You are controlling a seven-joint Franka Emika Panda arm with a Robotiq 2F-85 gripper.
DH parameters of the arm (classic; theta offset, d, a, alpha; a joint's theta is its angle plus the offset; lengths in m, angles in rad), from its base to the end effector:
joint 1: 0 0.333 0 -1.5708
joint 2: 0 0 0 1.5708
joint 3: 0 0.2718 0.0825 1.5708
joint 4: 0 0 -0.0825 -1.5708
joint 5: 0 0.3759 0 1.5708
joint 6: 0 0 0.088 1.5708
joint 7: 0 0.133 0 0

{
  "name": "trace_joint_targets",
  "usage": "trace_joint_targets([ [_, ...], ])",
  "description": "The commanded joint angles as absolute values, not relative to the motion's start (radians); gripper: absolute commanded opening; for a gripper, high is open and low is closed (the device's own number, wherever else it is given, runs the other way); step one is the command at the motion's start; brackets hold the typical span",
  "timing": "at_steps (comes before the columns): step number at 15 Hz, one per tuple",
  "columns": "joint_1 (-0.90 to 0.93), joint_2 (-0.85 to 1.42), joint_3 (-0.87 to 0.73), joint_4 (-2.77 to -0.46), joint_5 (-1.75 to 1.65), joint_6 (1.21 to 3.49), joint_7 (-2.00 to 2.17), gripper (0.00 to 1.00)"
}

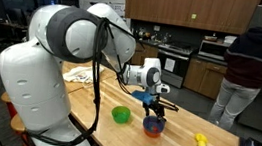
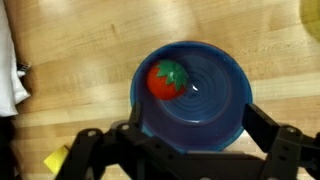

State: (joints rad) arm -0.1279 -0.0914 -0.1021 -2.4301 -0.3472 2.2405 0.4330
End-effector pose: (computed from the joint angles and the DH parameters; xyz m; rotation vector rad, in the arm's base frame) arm 0.4458 -0.1209 0.2702 2.8129 -0.6172 -0.1019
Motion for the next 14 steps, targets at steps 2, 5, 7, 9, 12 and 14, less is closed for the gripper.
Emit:
trace_joint_targets([
  [2,-0.142,-0.085,-0.107,-2.423,-0.342,2.236,0.401,1.0],
  [5,-0.147,-0.06,-0.112,-2.411,-0.34,2.232,0.397,1.0],
  [7,-0.15,-0.042,-0.116,-2.403,-0.342,2.231,0.4,1.0],
  [9,-0.152,-0.025,-0.119,-2.395,-0.34,2.23,0.402,1.0],
  [12,-0.152,-0.002,-0.124,-2.378,-0.339,2.226,0.401,1.0],
  [14,-0.15,0.007,-0.126,-2.37,-0.337,2.226,0.4,1.0],
])
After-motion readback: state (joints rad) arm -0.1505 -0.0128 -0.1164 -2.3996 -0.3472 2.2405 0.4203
